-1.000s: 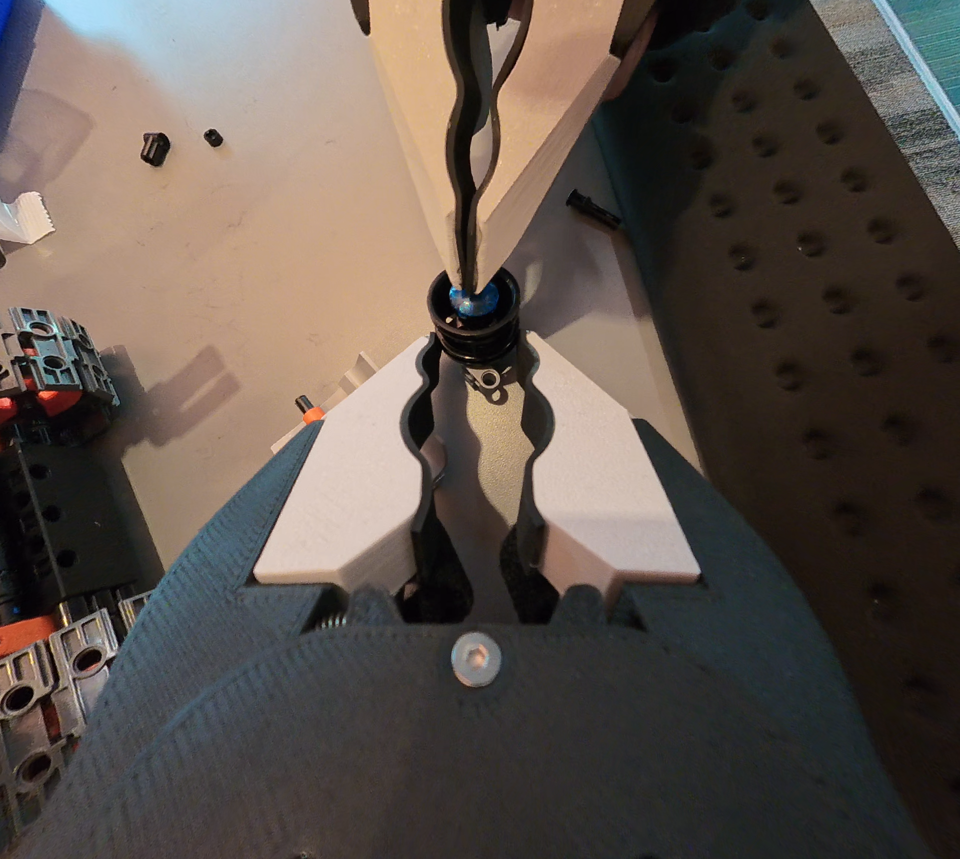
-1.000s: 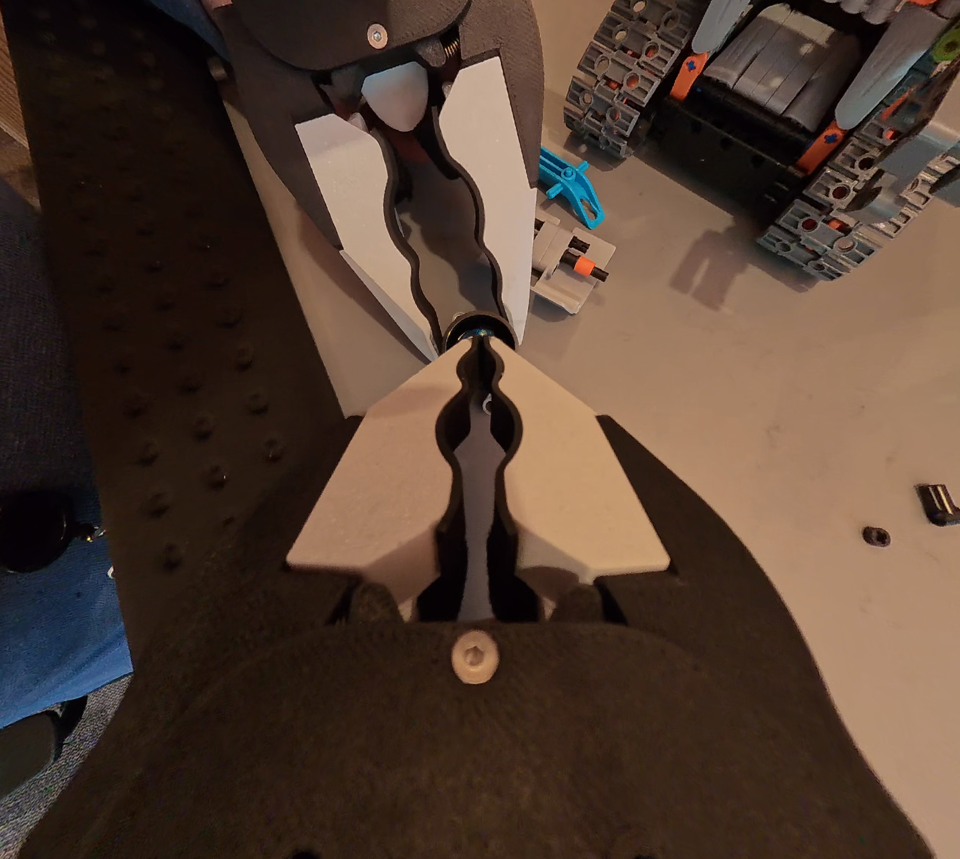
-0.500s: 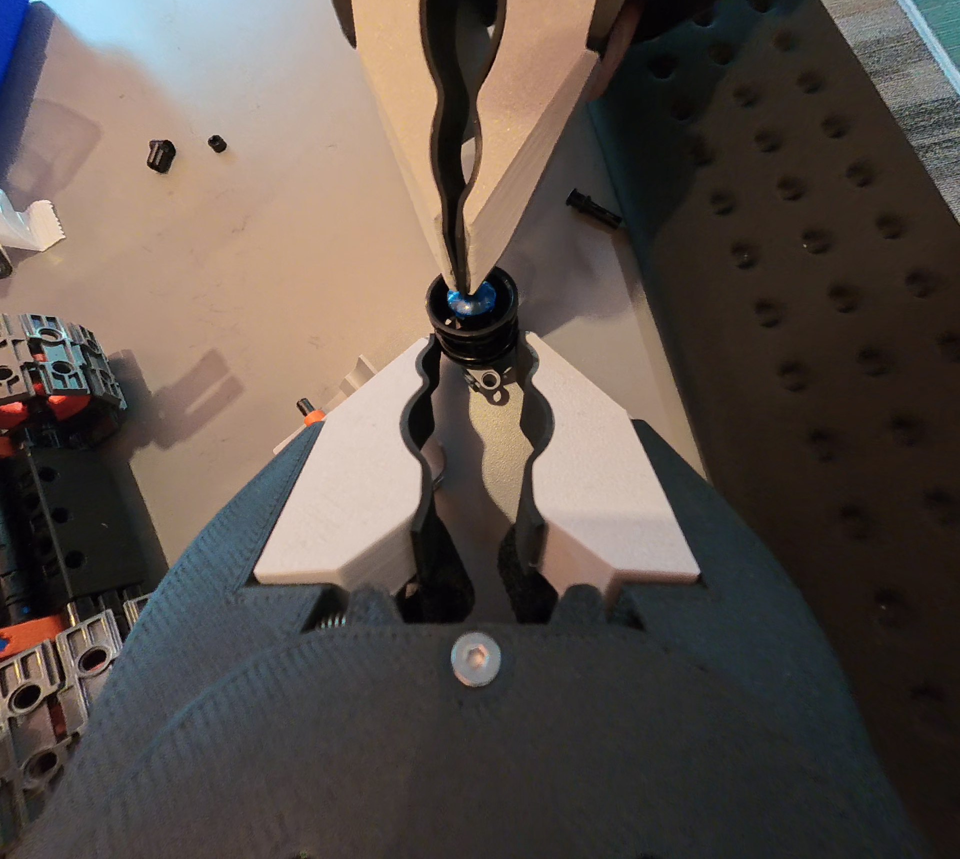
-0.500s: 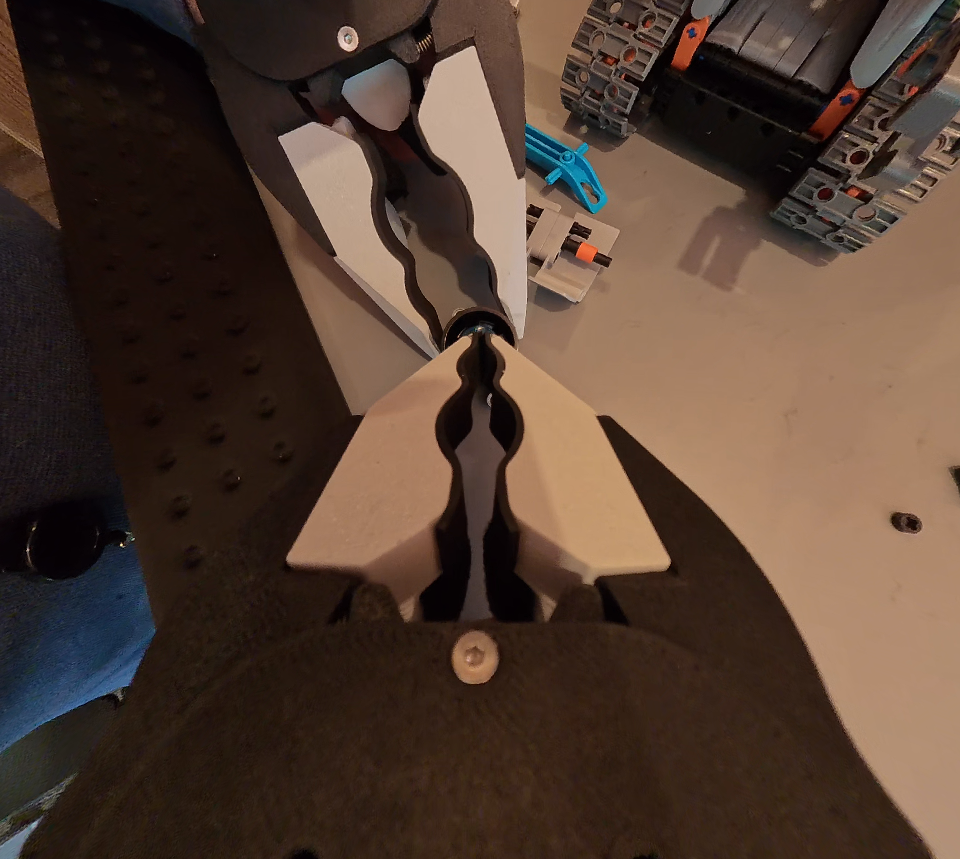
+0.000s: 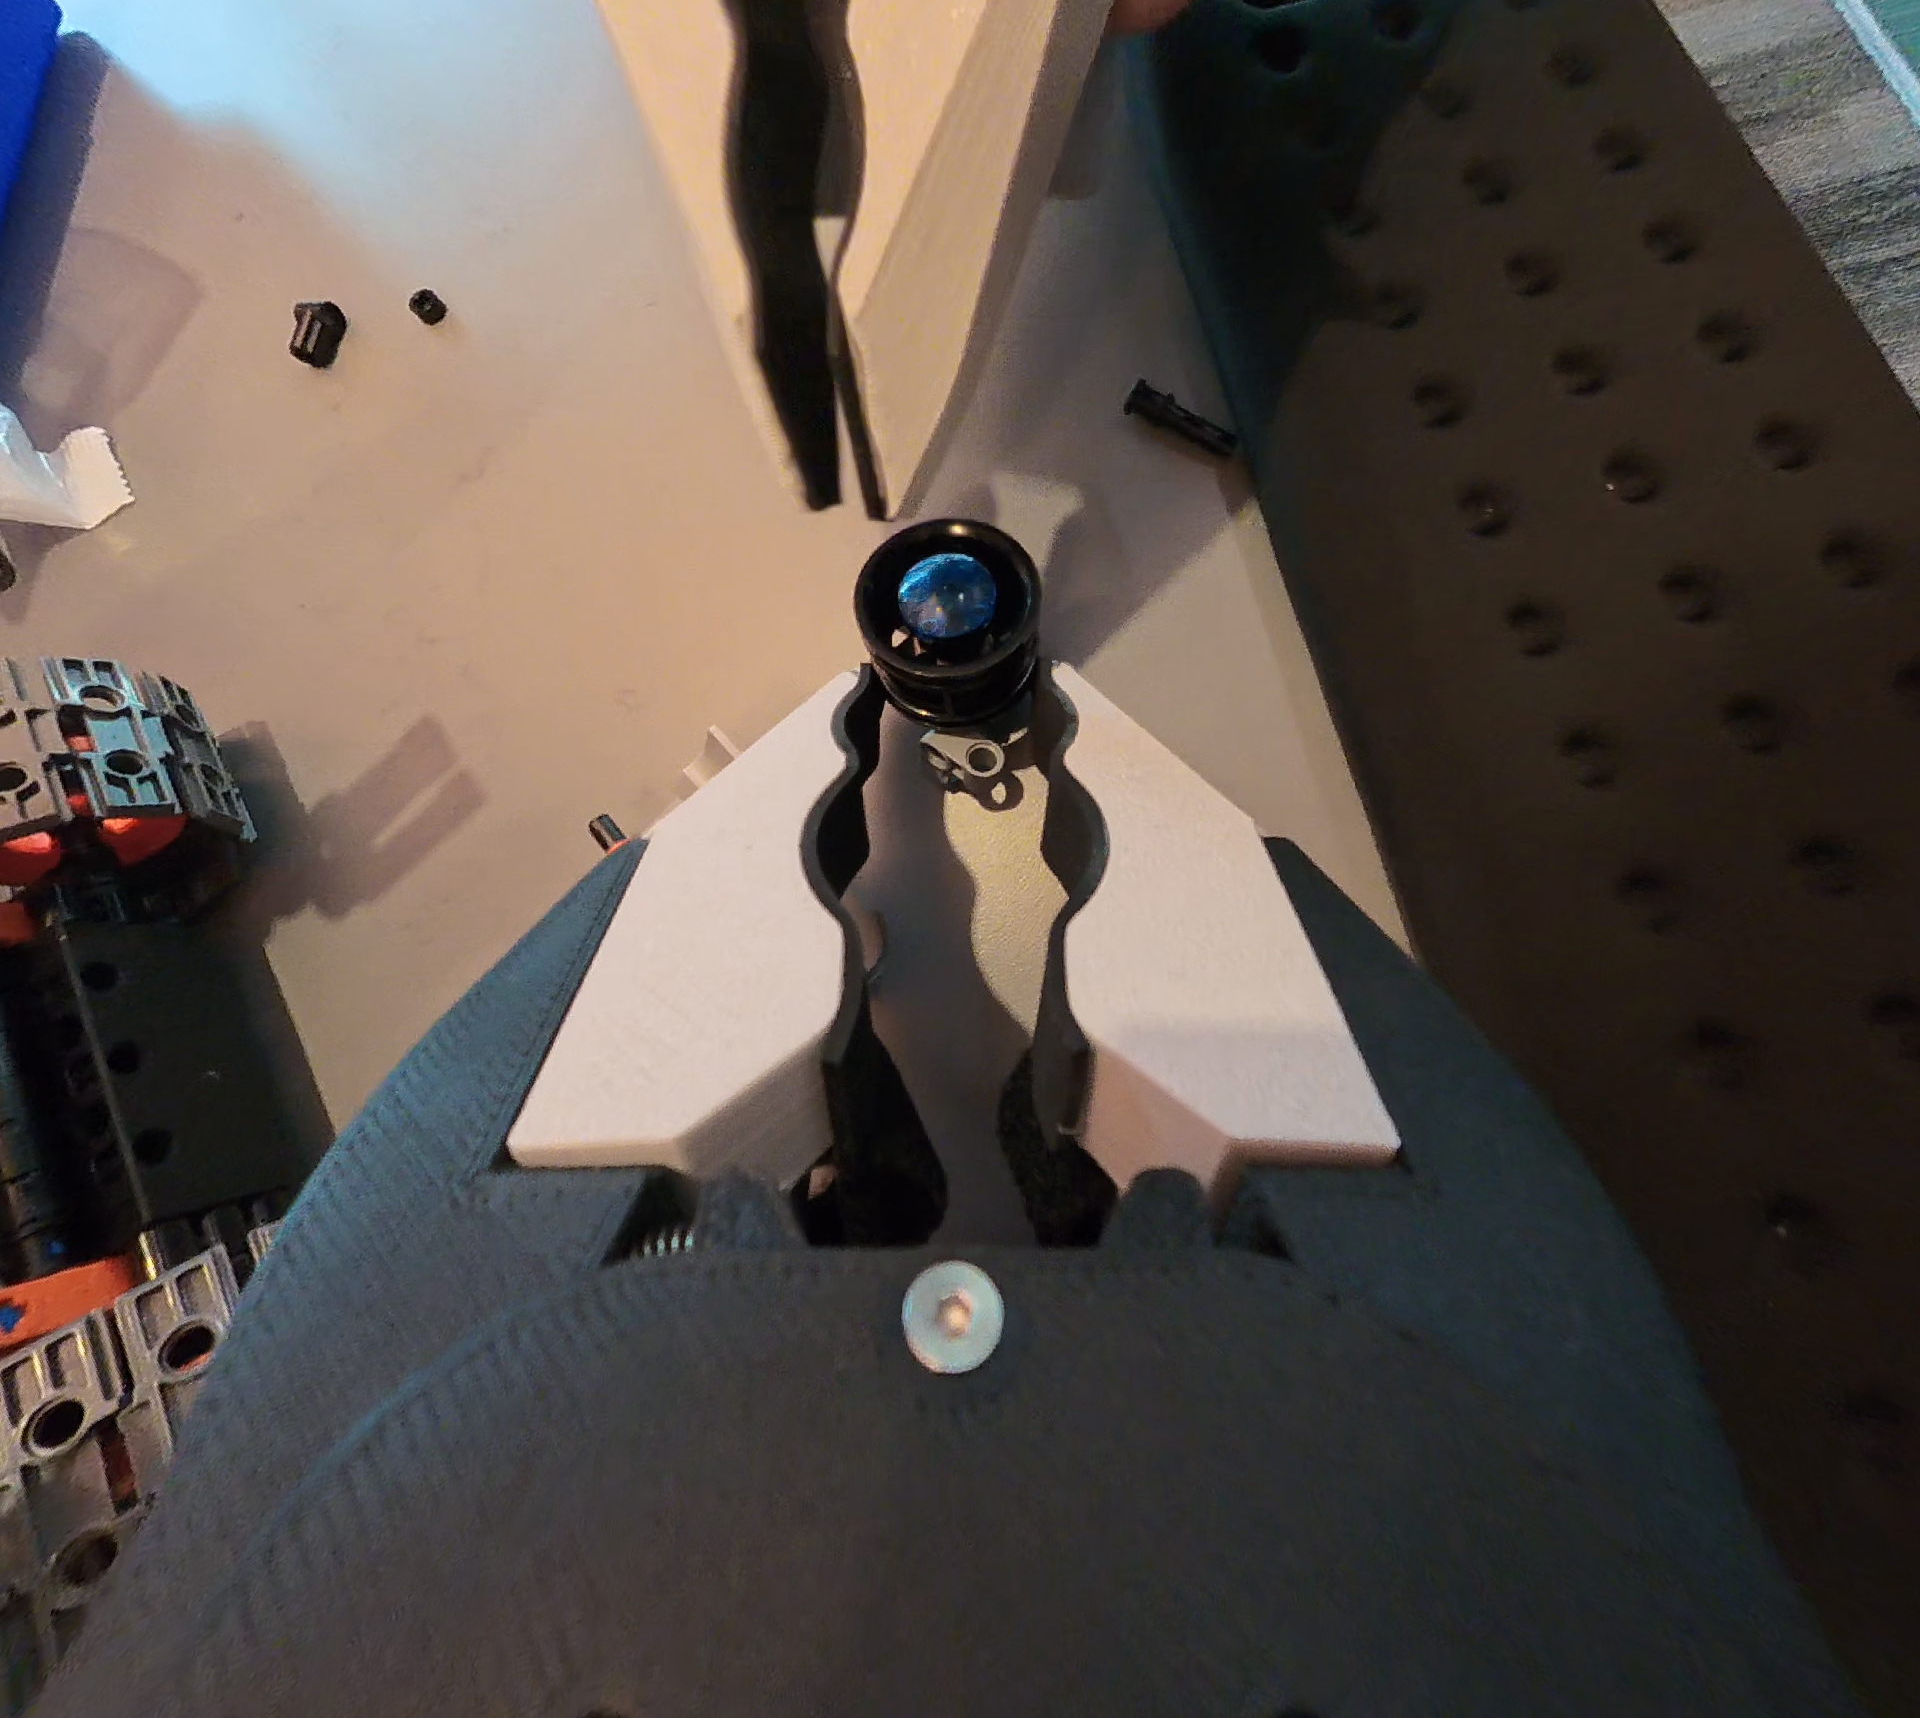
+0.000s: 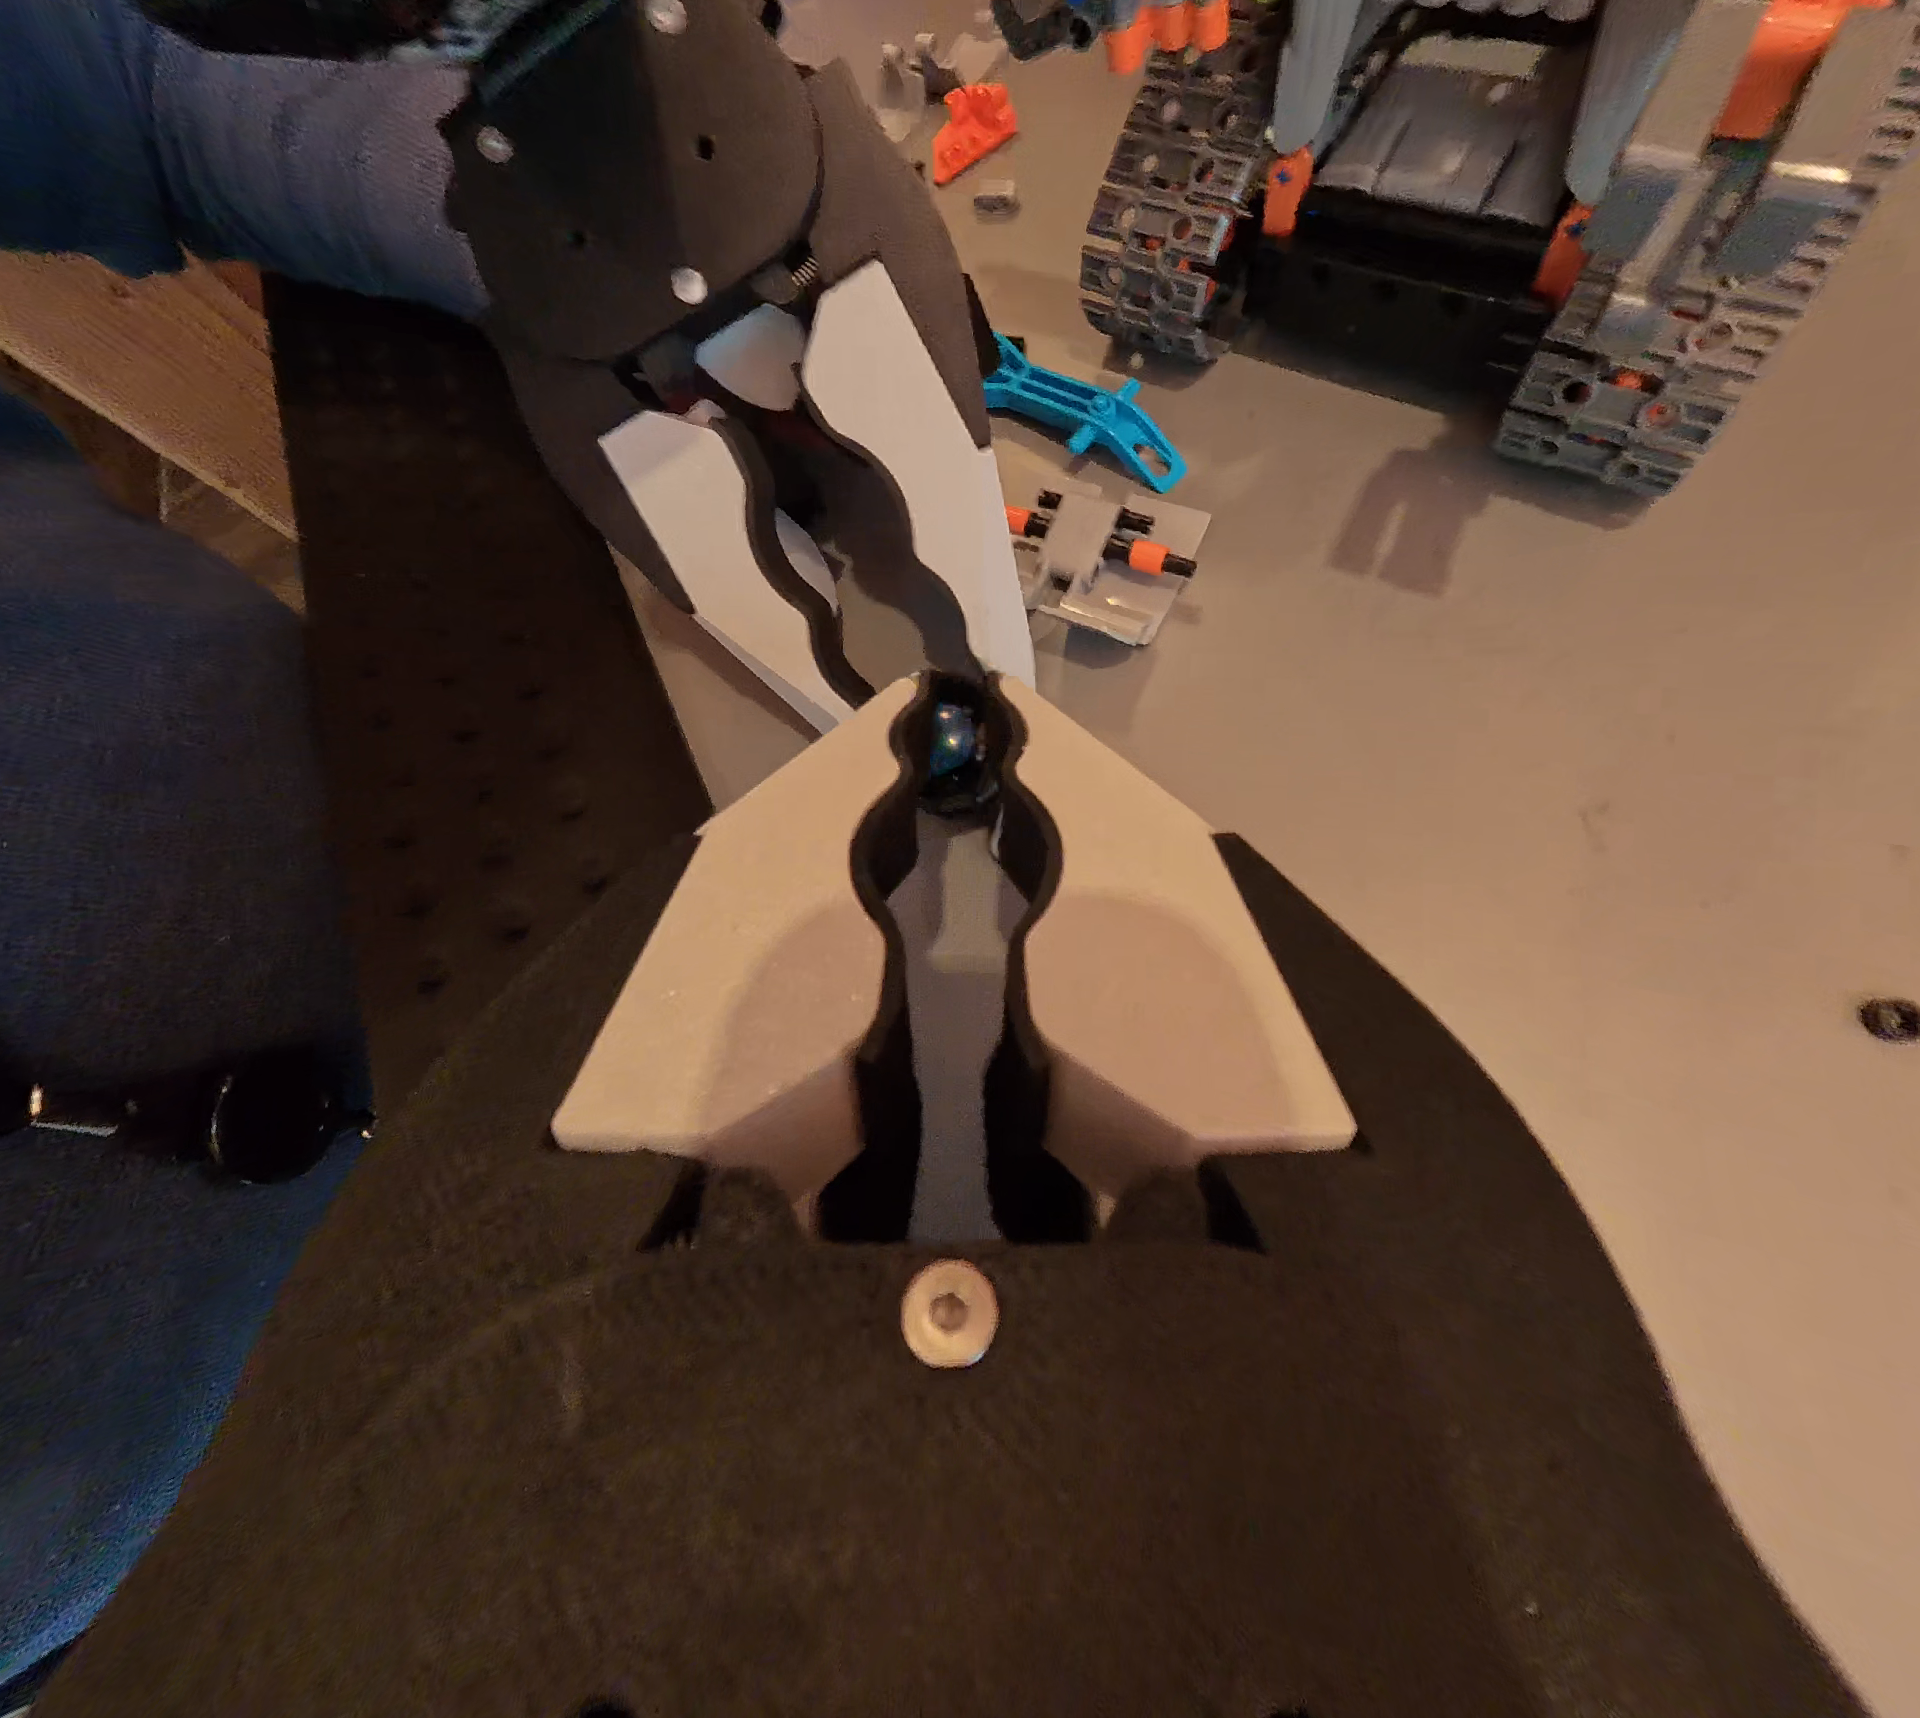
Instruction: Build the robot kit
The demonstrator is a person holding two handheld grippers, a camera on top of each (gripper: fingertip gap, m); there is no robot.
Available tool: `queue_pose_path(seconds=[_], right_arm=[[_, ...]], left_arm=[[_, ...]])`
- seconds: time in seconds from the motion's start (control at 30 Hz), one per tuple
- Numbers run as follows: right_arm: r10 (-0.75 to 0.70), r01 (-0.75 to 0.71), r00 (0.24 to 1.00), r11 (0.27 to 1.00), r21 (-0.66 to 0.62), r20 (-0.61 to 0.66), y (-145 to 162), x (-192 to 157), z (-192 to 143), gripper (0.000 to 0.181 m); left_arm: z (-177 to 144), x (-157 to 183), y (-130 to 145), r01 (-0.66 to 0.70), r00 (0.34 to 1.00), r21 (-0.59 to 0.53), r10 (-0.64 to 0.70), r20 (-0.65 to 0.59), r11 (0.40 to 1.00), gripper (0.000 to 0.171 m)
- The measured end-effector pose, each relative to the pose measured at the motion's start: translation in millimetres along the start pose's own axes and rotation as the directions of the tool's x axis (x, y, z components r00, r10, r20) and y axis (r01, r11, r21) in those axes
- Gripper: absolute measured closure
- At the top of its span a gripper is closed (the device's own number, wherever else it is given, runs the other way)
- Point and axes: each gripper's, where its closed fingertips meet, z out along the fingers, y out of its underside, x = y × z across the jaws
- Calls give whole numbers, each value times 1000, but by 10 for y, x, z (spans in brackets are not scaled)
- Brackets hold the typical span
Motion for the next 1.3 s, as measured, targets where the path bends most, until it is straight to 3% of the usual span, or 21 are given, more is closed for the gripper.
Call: queue_pose_path(seconds=[0.13, 0.27, 0.37, 0.47, 0.57, 0.83, 1.1, 1.3], right_arm=[[31, -31, 999, 999, -44, -13, 132, 23, 1, 168], [11, -12, 1000, 998, -62, -19, 168, 13, 48, 143], [41, -42, 999, 997, -68, -13, 182, 37, 60, 144], [110, -109, 991, 994, -8, 81, 88, -25, 15, 141], [136, -143, 971, 989, 24, 199, 15, -135, -27, 148], [54, -70, 978, 995, 76, 203, -74, -194, -65, 153], [-11, -7, 980, 996, 89, 200, -86, -235, -85, 154], [-3, -48, 952, 986, 158, 307, -216, -337, -225, 141]], left_arm=[[4, 26, -10, -13, 1000, 9, 13, -9, 1000, 145], [7, 27, -15, -48, 999, 12, 48, 6, 999, 145], [-32, 2, -62, -173, 981, 16, 171, 88, 985, 145], [-142, -36, -194, -370, 907, 10, 359, 222, 929, 144], [-228, -51, -300, -479, 830, -18, 459, 316, 878, 144], [-334, -84, -396, -606, 678, -140, 601, 423, 783, 145], [-341, -47, -430, -635, 637, -183, 643, 425, 750, 146], [-516, -50, -667, -633, 656, -54, 572, 492, 772, 145]])
